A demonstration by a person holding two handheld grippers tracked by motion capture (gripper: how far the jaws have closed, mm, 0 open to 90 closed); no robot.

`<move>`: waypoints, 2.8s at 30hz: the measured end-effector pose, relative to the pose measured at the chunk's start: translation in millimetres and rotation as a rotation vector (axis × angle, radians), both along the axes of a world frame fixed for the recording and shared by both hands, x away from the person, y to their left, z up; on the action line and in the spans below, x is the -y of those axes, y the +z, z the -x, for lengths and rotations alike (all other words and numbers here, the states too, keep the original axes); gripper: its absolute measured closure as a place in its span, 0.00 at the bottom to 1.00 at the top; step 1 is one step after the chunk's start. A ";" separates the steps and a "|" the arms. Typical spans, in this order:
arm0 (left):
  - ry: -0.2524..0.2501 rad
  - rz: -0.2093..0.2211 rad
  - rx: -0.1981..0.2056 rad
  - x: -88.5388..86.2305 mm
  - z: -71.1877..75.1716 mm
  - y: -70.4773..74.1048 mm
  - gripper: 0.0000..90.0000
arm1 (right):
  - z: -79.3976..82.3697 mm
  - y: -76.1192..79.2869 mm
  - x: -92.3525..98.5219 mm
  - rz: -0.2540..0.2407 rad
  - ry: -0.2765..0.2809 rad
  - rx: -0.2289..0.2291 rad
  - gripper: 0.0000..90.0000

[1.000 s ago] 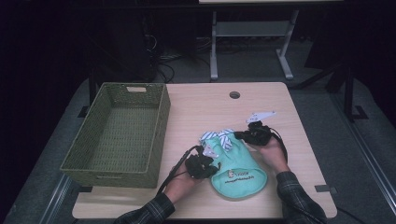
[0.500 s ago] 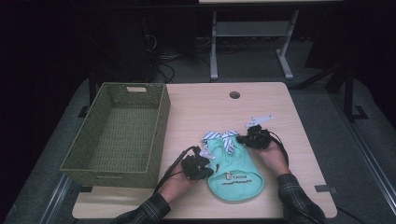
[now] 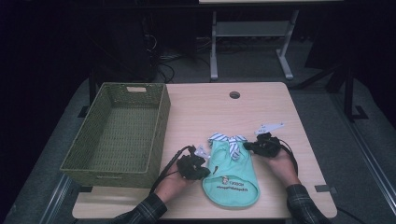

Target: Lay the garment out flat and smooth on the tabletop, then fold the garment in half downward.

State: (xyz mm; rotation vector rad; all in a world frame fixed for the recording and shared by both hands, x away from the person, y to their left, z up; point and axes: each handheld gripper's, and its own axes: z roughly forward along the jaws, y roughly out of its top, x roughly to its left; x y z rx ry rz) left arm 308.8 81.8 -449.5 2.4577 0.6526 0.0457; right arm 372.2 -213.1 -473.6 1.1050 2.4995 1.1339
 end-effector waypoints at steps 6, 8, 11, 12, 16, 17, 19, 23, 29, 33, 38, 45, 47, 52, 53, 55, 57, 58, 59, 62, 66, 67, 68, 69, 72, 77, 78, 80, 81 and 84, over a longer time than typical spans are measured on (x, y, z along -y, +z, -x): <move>0.003 0.045 -0.006 -4.8 -8.6 7.3 0.82 | 1.2 2.4 4.0 -0.019 0.006 0.007 0.94; 0.021 0.071 -0.003 -6.0 -14.8 10.4 0.76 | 2.2 4.8 6.5 -0.033 0.012 0.007 0.89; 0.034 0.078 0.006 -6.0 -21.3 14.7 0.70 | 3.0 7.7 8.0 -0.039 0.013 0.012 0.86; 0.038 0.075 0.009 -5.6 -23.7 16.4 0.68 | 3.0 8.2 8.3 -0.040 0.017 0.020 0.86; 0.056 0.095 0.023 -4.2 -32.3 20.8 0.58 | 5.1 12.3 9.4 -0.050 0.013 0.019 0.79; 0.064 0.093 0.024 -3.6 -35.2 21.3 0.55 | 5.7 13.0 10.0 -0.049 0.010 0.022 0.77; 0.076 0.096 0.021 -2.0 -39.9 22.5 0.50 | 7.4 14.8 11.3 -0.056 0.005 0.017 0.74; 0.073 0.087 0.033 0.7 -47.3 26.2 0.48 | 8.5 19.1 13.9 -0.055 0.002 0.027 0.71; 0.092 0.088 0.087 6.3 -60.4 35.3 0.47 | 7.0 24.8 17.2 -0.070 0.002 0.033 0.66; 0.104 0.097 0.116 10.9 -72.4 39.6 0.47 | 3.2 26.1 16.7 -0.076 -0.002 0.031 0.64; 0.129 0.122 0.115 14.1 -91.0 38.5 0.47 | -4.5 27.3 15.5 -0.074 -0.008 0.027 0.63; 0.166 0.147 0.110 14.6 -113.2 30.3 0.47 | -18.8 30.0 13.7 -0.086 -0.018 0.037 0.63; 0.176 0.163 0.087 13.9 -116.9 24.9 0.47 | -22.3 29.9 12.4 -0.091 -0.016 0.035 0.64; 0.174 0.163 0.035 14.3 -123.4 12.4 0.48 | -31.0 24.8 5.8 -0.085 0.002 0.009 0.64; 0.173 0.162 0.021 15.7 -125.1 8.0 0.48 | -32.1 23.1 4.6 -0.081 0.001 0.001 0.65; 0.167 0.157 0.019 16.0 -125.7 6.7 0.49 | -34.2 19.2 3.0 -0.081 -0.003 -0.015 0.65; 0.154 0.149 0.008 17.6 -127.4 2.3 0.50 | -36.6 13.9 2.7 -0.083 -0.001 -0.027 0.66; 0.155 0.154 0.000 18.8 -127.8 0.1 0.51 | -36.8 11.9 2.1 -0.086 -0.010 -0.043 0.66; 0.155 0.154 0.000 18.8 -127.8 0.1 0.51 | -37.9 8.8 2.3 -0.090 0.000 -0.042 0.67; 0.133 0.140 -0.008 20.5 -128.6 -4.0 0.54 | -37.7 6.6 1.7 -0.094 0.000 -0.057 0.69; 0.103 0.120 -0.015 23.2 -129.2 -8.6 0.59 | -36.8 0.6 -0.6 -0.068 0.019 -0.072 0.74; 0.099 0.123 -0.016 23.6 -129.2 -9.4 0.61 | -36.7 -1.1 -0.3 -0.068 0.022 -0.070 0.75; 0.095 0.119 -0.017 23.9 -129.4 -10.3 0.62 | -36.8 -1.6 0.1 -0.074 0.024 -0.070 0.76; 0.081 0.111 -0.019 23.6 -130.0 -10.9 0.64 | -36.8 -1.7 0.2 -0.075 0.027 -0.071 0.78; 0.070 0.118 -0.023 23.9 -129.8 -11.7 0.70 | -36.5 -0.9 -2.3 -0.059 0.033 -0.067 0.84; 0.047 0.117 -0.025 24.1 -128.8 -12.2 0.86 | -37.5 -0.3 -4.5 -0.037 0.059 -0.061 0.92; 0.047 0.117 -0.025 24.1 -128.8 -12.2 0.88 | -37.5 -0.3 -4.5 -0.037 0.059 -0.061 0.92; 0.051 0.107 -0.029 23.1 -128.5 -11.6 0.91 | -36.5 0.1 -5.2 -0.037 0.057 -0.060 0.94; 0.052 0.105 -0.028 23.2 -128.2 -11.3 0.92 | -36.1 0.4 -5.7 -0.036 0.054 -0.059 0.94; 0.060 0.097 -0.018 23.8 -127.0 -10.5 0.93 | -35.8 1.2 -7.1 -0.016 0.062 -0.043 0.95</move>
